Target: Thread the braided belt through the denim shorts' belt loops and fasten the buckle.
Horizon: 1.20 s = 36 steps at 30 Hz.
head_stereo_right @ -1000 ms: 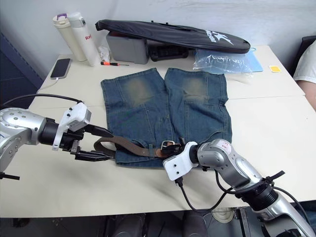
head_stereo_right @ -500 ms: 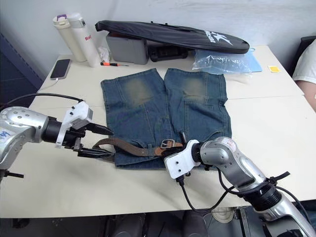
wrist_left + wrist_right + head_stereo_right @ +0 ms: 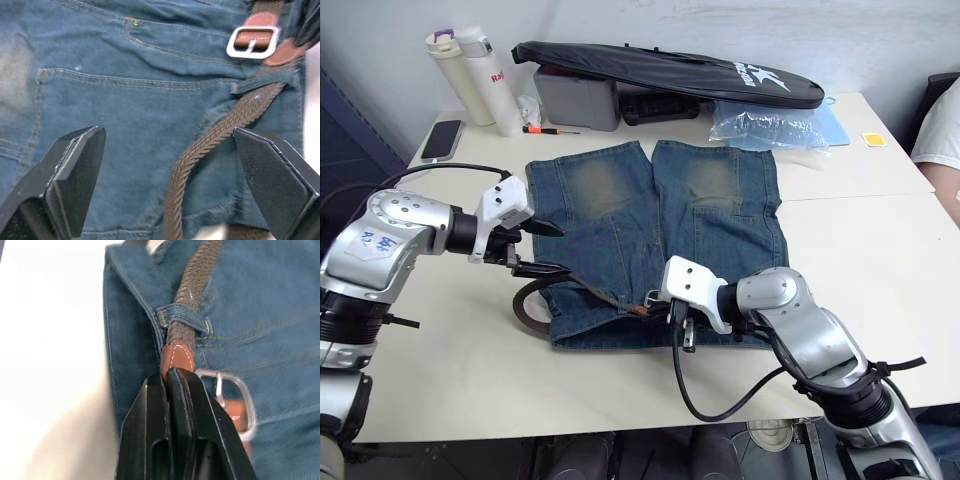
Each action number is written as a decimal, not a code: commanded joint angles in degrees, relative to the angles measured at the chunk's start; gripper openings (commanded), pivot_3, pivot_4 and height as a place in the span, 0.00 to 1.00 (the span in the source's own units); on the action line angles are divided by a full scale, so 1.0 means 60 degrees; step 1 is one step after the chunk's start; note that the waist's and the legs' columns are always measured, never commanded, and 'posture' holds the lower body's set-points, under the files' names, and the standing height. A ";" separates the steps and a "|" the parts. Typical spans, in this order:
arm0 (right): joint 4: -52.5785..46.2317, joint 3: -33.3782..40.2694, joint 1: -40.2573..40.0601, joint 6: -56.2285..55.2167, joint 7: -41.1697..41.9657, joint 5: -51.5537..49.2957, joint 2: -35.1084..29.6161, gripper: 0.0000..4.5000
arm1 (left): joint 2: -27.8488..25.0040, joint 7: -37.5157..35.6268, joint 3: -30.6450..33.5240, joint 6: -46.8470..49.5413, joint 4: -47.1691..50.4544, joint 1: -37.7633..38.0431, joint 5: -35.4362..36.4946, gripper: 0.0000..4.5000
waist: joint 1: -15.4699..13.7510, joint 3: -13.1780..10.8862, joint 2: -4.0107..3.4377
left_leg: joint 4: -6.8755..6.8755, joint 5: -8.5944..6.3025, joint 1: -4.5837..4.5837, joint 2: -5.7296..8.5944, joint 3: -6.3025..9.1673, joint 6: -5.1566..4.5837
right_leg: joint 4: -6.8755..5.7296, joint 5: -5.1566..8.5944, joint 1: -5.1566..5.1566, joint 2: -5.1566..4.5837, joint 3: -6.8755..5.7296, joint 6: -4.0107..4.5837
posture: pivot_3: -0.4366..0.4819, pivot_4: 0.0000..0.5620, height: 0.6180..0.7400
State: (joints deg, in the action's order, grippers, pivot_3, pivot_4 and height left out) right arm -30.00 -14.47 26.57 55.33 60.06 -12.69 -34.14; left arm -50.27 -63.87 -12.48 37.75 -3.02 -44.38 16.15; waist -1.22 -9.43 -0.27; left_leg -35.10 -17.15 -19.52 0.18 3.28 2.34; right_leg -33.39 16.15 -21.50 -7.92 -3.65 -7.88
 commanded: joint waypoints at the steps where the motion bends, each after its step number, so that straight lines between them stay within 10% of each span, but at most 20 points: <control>1: -0.0595 0.0528 0.0236 0.1648 -0.0555 -0.0793 0.0109 0.02 | 0.0113 -0.0036 0.0001 -0.0399 -0.0184 -0.0301 -0.0368 1.00 | 0.0001 0.0001 -0.0002 | 0.0000 -0.0001 0.0000 0.0000 0.0000 0.0000 | 0.0000 0.0000 0.0000 0.0000 0.0001 0.0000 | 0.48 0.27 1.00; 10: -0.0333 -0.0738 0.0776 -0.1880 -0.0441 0.0375 -0.1380 0.02 | 0.0679 -0.0394 -0.0225 -0.0896 -0.0930 -0.0544 -0.0796 1.00 | -0.0010 0.0002 -0.0003 | -0.0004 -0.0010 -0.0001 0.0003 -0.0007 -0.0008 | 0.0002 0.0001 -0.0003 -0.0001 0.0007 -0.0004 | 0.48 0.27 1.00; 20: 0.0436 -0.1645 0.1170 -0.5348 -0.0480 0.2485 -0.1946 0.00 | 0.2160 -0.0458 -0.1399 -0.2210 -0.3854 -0.1649 -0.2384 0.02 | 0.0015 0.0001 0.0007 | -0.0012 -0.0007 0.0004 0.0003 -0.0025 -0.0005 | 0.0003 0.0001 -0.0003 -0.0001 0.0018 -0.0023 | 0.48 0.27 1.00; 28: 0.0836 -0.1758 0.1543 -0.6890 -0.0835 0.3958 -0.1745 0.00 | 0.2284 -0.2674 -0.2934 -0.3910 -0.4499 -0.1207 -0.3356 0.02 | 0.0024 0.0005 0.0007 | -0.0010 -0.0008 0.0007 0.0002 -0.0040 -0.0006 | 0.0003 0.0002 -0.0005 0.0000 0.0024 -0.0022 | 0.48 0.27 1.00; 36: 0.0246 -0.0847 0.1337 -0.7675 -0.0464 0.3873 -0.2243 0.00 | 0.2741 -0.2300 -0.3280 -0.5821 -0.6217 -0.1437 -0.4526 0.02 | 0.0006 0.0061 -0.0025 | -0.0010 -0.0014 0.0037 0.0002 -0.0065 -0.0017 | 0.0002 0.0002 0.0011 0.0000 0.0044 -0.0022 | 0.48 0.27 1.00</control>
State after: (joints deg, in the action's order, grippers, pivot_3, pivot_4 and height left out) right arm -25.34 -23.77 34.15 10.50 56.78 11.57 -46.25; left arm -33.68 -78.32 -29.32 3.75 -36.82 -54.98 -6.73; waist -1.18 -9.07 -0.42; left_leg -35.20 -17.25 -19.24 0.19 2.85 2.22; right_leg -33.44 16.15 -21.41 -7.92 -3.35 -8.02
